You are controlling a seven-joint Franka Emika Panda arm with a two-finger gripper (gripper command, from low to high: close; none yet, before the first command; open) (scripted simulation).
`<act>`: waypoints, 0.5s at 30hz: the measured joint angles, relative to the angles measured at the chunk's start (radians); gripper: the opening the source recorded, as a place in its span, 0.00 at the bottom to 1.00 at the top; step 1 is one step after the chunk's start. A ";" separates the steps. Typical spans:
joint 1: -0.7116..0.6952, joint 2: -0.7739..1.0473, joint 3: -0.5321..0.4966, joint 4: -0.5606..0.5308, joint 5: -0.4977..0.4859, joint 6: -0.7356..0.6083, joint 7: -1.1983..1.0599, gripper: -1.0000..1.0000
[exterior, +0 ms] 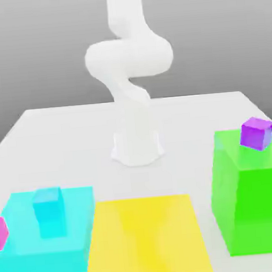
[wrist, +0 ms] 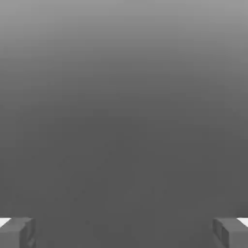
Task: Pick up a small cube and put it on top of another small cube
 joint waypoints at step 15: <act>0.167 0.290 0.492 -0.189 -0.332 -0.023 -0.125 0.50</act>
